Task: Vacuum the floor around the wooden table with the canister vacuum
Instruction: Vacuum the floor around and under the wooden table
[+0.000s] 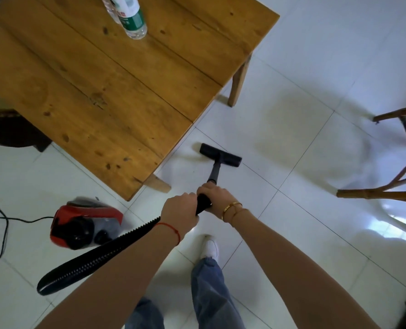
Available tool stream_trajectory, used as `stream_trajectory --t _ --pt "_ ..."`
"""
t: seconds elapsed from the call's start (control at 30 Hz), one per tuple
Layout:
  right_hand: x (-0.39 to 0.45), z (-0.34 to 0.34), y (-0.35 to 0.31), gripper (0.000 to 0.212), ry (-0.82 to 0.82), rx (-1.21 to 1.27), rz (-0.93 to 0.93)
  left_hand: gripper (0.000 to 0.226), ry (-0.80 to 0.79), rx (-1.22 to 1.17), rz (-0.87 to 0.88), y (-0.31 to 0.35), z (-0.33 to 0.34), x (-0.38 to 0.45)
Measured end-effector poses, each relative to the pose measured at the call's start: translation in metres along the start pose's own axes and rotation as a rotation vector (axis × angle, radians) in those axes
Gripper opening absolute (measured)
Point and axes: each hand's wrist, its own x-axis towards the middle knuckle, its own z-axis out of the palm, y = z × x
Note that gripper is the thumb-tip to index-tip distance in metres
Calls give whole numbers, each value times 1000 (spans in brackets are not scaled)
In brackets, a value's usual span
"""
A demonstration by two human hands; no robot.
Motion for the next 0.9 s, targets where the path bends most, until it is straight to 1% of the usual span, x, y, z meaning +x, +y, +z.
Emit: stream_trajectory --t 0.3,0.47,0.63,0.9 --pt "63 -72 89 22 96 -84 35 22 132 -67 -17 45 -27 116" --pt "71 -93 118 24 114 -110 63 21 145 -93 2 66 -35 145" --pt "48 -78 108 23 111 -72 82 20 99 -103 20 67 -30 123" --pt "2 -14 47 20 113 45 104 21 -46 11 43 36 -14 43"
